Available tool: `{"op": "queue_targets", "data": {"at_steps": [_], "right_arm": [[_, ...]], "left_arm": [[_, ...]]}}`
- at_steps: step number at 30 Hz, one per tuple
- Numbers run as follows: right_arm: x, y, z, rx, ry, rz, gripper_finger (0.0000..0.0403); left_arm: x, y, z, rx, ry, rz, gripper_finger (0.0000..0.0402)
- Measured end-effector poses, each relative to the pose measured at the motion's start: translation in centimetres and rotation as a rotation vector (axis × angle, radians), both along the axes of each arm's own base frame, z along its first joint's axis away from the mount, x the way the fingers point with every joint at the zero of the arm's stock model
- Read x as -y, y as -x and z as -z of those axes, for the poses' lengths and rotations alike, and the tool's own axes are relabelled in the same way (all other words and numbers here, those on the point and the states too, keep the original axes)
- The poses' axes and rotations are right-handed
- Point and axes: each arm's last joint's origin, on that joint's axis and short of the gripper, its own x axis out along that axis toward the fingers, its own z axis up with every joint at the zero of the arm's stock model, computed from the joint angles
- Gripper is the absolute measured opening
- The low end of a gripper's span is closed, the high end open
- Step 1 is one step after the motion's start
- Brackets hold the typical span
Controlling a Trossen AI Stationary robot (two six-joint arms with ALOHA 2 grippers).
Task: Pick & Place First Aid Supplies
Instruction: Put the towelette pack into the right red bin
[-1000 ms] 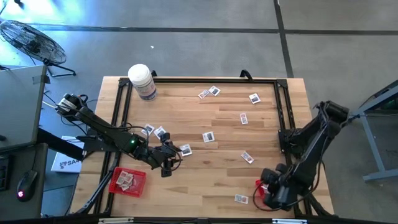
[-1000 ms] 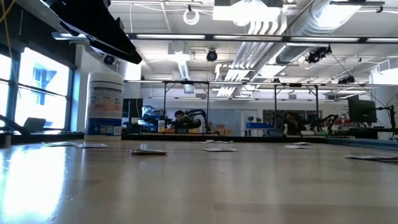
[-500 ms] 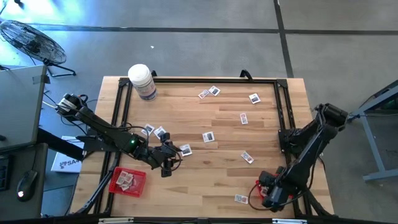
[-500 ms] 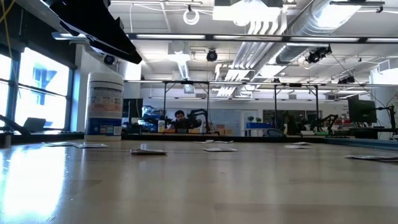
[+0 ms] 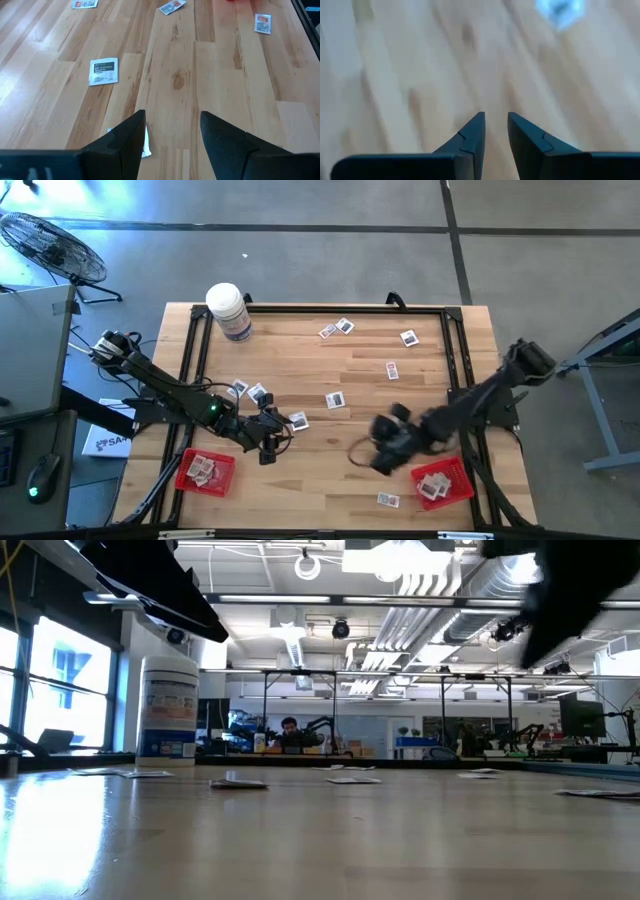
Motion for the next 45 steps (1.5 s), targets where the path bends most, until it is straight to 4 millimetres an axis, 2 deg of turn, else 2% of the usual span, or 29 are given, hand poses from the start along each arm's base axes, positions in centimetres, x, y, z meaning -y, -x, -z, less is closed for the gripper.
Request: {"op": "queue_targets", "data": {"at_steps": [3,8,11,14,18,26,34,45], "right_arm": [[1.9,-3.3,0.8,0.097,0.077,-0.024,0.0074],[5.1,-7.8,3.7,0.16,0.18,-0.02,0.0076],[6.7,-9.8,6.0,0.177,0.235,-0.023,0.0079],[7.9,-11.0,7.8,0.184,0.236,0.004,0.0084],[8.9,-11.4,9.2,0.159,0.221,0.019,0.0098],[9.6,-11.5,9.4,0.138,0.205,-0.024,0.0125],[10.5,-11.6,9.5,0.114,0.195,-0.054,0.0117],[10.5,-11.8,11.2,0.076,0.18,-0.071,0.0091]], "left_arm": [[0.0,0.0,0.0,0.0,0.0,0.0,0.0186],[0.0,0.0,0.0,0.0,0.0,0.0,0.0186],[0.0,0.0,0.0,0.0,0.0,0.0,0.0186],[0.0,0.0,0.0,0.0,0.0,0.0,0.0186],[0.0,0.0,0.0,0.0,0.0,0.0,0.0186],[0.0,0.0,0.0,0.0,0.0,0.0,0.0186],[0.0,0.0,0.0,0.0,0.0,0.0,0.0186],[0.0,0.0,0.0,0.0,0.0,0.0,0.0186]]}}
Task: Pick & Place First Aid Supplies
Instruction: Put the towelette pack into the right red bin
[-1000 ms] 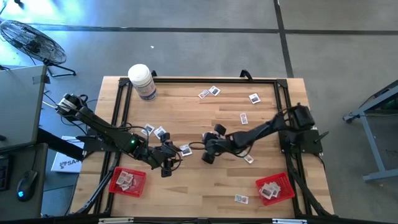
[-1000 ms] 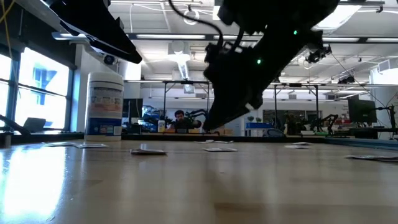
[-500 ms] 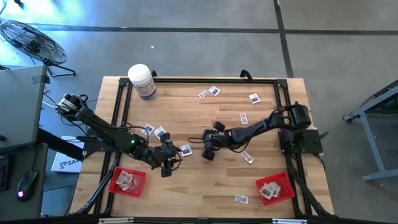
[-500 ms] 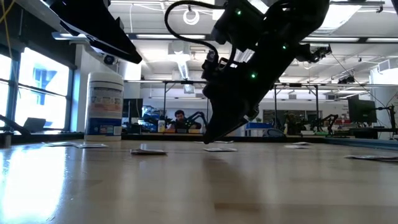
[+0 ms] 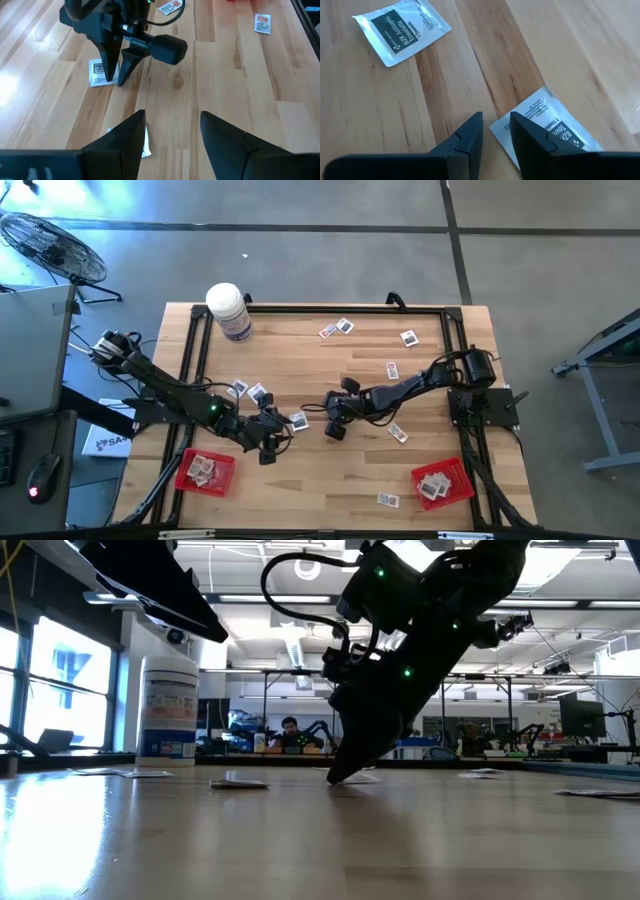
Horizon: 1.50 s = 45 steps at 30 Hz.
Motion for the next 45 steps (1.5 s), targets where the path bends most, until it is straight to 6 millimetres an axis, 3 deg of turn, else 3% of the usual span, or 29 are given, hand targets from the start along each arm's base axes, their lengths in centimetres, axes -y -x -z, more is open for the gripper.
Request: {"op": "queue_targets", "data": {"at_steps": [20,37,45], "right_arm": [[0.2,0.5,0.9,-0.053,-0.019,0.111,0.0003],[-1.3,1.6,-2.9,0.004,-0.06,0.073,0.0002],[-1.3,2.4,-2.7,-0.114,-0.012,-0.038,0.0056]], "left_arm": [[0.0,0.0,0.0,0.0,0.0,0.0,0.0186],[0.0,0.0,0.0,0.0,0.0,0.0,0.0186],[0.0,0.0,0.0,0.0,0.0,0.0,0.0186]]}}
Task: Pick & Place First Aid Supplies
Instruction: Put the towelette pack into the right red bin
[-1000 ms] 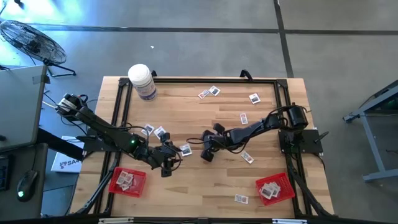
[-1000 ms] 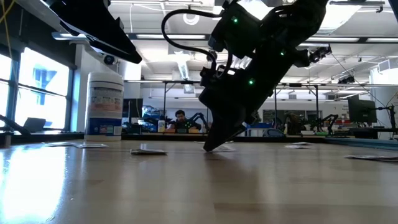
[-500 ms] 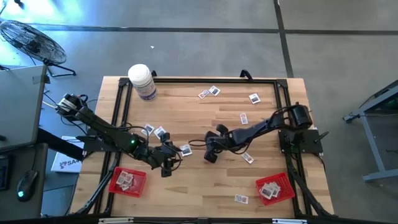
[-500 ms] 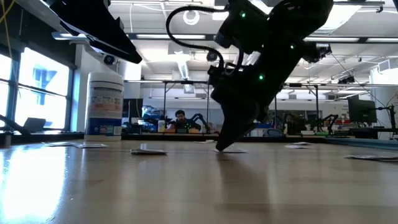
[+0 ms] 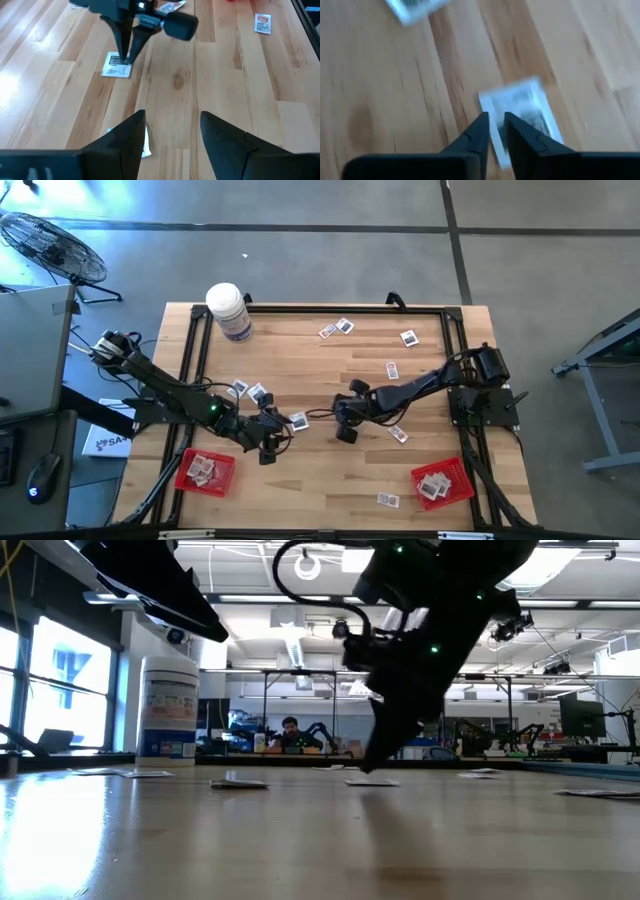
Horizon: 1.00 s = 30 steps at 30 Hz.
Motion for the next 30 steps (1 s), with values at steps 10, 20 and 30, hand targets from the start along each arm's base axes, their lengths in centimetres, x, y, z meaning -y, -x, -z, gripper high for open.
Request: {"op": "queue_targets", "data": {"at_steps": [10,20,30], "right_arm": [[0.8,1.4,-0.3,-0.145,-0.005,-0.035,0.0107],[1.0,0.5,0.8,-0.138,-0.024,-0.131,0.0096],[1.4,0.7,2.2,-0.216,-0.03,-0.086,0.0067]], "left_arm": [[0.0,0.0,0.0,0.0,0.0,0.0,0.0186],[0.0,0.0,0.0,-0.002,0.004,0.005,0.0186],[0.0,0.0,0.0,-0.005,0.01,0.013,0.0186]]}}
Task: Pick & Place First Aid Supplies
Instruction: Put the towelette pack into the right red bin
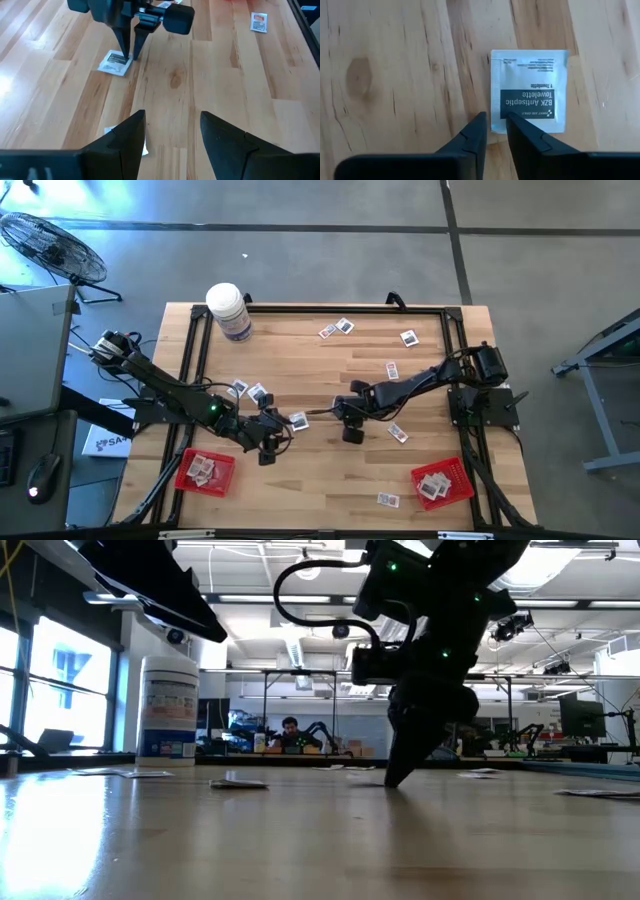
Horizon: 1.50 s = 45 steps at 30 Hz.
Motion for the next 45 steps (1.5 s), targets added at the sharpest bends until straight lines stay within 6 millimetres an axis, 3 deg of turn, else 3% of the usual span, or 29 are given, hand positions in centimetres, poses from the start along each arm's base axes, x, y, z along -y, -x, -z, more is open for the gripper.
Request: {"op": "queue_targets", "data": {"at_steps": [9,13,20,26,31,36,41,45], "right_arm": [[0.3,0.2,0.1,-0.011,0.0,0.084,0.0008],[0.1,0.3,-0.1,0.0,-0.007,0.111,0.0004],[-0.5,1.4,-2.7,0.033,-0.026,0.148,0.0001],[-1.7,2.4,-6.0,0.107,-0.131,0.182,0.0001],[-4.4,4.4,-9.6,0.147,-0.352,0.195,0.0],[-8.6,8.3,-12.7,0.051,-0.607,0.252,0.0],[-13.1,13.2,-14.1,-0.129,-0.746,0.419,0.0],[-16.0,16.6,-13.7,-0.235,-0.712,0.532,0.0]], "left_arm": [[0.0,0.0,0.0,-0.001,0.002,0.002,0.0186],[0.0,0.0,0.0,-0.001,0.002,0.002,0.0186],[0.0,0.0,0.0,-0.001,0.002,0.002,0.0186],[0.0,0.0,0.0,-0.001,0.002,0.002,0.0186],[0.0,0.0,0.0,-0.001,0.002,0.002,0.0186],[0.0,0.0,0.0,-0.001,0.001,0.002,0.0186],[0.0,0.0,0.0,-0.001,0.001,0.002,0.0186],[0.0,0.0,0.0,0.0,0.001,0.002,0.0186]]}}
